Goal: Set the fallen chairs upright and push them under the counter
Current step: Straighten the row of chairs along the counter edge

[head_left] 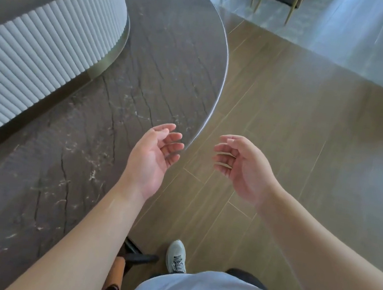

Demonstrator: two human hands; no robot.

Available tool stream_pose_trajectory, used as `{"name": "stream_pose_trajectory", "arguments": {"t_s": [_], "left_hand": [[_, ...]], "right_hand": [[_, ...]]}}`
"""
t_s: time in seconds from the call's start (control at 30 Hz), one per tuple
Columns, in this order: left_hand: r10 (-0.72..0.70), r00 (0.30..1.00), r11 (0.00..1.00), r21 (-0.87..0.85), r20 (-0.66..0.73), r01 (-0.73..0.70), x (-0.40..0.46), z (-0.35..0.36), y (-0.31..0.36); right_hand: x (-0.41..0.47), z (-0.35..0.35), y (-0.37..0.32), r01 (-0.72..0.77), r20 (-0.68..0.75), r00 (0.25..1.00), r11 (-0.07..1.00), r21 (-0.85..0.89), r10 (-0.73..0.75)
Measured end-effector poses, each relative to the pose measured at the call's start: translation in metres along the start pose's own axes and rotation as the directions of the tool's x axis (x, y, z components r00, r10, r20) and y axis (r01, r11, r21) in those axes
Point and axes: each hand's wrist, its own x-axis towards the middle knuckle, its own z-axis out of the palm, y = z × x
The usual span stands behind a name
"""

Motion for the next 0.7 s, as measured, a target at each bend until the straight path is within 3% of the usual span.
{"name": "stream_pose_trajectory", "arguments": {"t_s": [0.43, 0.7], "left_hand": [[-0.106, 0.991, 0.992, 0.071, 0.085, 0.101, 0.126, 0.088, -0.011], [-0.061, 0.997, 0.993, 0.103, 0.039, 0.056, 0.213, 0.193, -0.018]], "right_hand": [[0.1, -0.075, -0.063, 0.034, -0.118, 0.993, 0.993, 0.116, -0.02], [0.187, -0.154, -0.14, 0.017, -0.048, 0.999, 0.988, 0.151, -0.01]]}}
